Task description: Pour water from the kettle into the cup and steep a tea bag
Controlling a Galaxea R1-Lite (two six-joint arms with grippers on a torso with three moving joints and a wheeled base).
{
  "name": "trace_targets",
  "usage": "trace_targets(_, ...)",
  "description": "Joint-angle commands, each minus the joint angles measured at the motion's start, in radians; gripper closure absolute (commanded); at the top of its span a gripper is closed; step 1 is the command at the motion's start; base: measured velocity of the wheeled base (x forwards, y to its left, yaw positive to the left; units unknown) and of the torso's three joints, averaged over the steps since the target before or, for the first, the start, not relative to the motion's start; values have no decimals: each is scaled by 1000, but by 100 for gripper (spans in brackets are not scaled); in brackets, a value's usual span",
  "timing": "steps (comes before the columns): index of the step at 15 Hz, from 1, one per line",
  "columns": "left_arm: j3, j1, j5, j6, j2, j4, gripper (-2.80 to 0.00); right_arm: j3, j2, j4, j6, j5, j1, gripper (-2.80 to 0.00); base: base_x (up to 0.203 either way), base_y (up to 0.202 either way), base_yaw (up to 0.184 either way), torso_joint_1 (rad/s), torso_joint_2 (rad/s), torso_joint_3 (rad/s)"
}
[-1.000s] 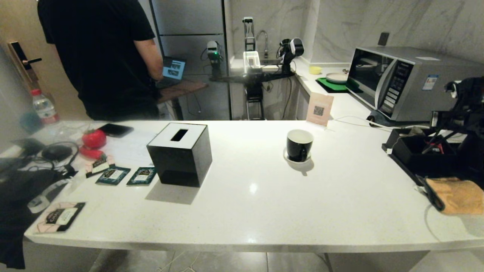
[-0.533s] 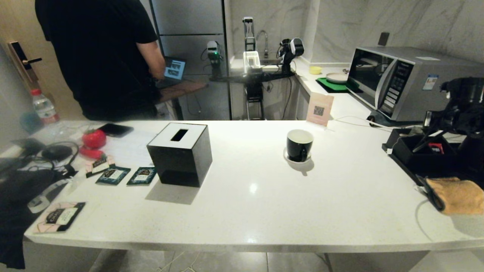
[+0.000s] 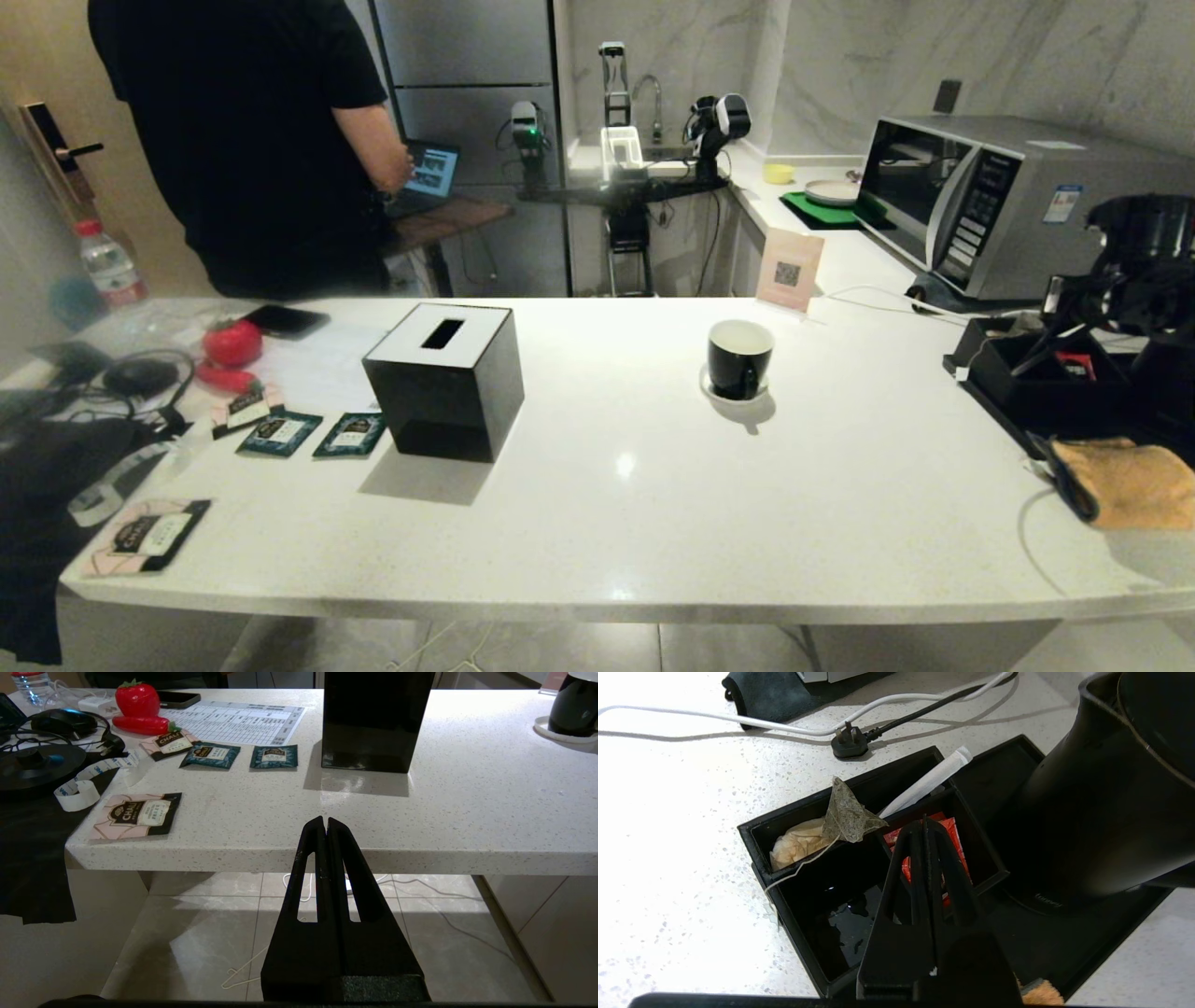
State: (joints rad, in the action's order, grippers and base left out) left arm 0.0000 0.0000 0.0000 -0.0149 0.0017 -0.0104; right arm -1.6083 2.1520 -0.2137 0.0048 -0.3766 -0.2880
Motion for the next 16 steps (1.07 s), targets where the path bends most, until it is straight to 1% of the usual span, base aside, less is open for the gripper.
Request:
trace_targets(1, 0, 0, 0, 0, 0, 0, 0, 1, 6, -4, 11, -1, 7, 0, 0, 0, 0, 0, 0, 0)
trace_targets(2, 0, 0, 0, 0, 0, 0, 0, 1, 6, -6, 11, -1, 13, -280, 0, 0, 0, 0, 0, 0)
trace_targets(5, 0, 0, 0, 0, 0, 0, 0, 1, 15, -9, 27, -5, 25, -280, 0, 0, 0, 0, 0, 0)
trace_targets(11, 0, 0, 0, 0, 0, 0, 0, -2, 46, -9, 7, -13, 41, -280, 0, 0, 0, 0, 0, 0)
trace_targets(13, 0, 0, 0, 0, 0, 0, 0, -2, 48, -14, -28, -11, 40, -280, 0, 0, 0, 0, 0, 0)
trace_targets(16, 0, 0, 0, 0, 0, 0, 0, -2, 57, -30, -31, -11, 36, -280, 0, 0, 0, 0, 0, 0)
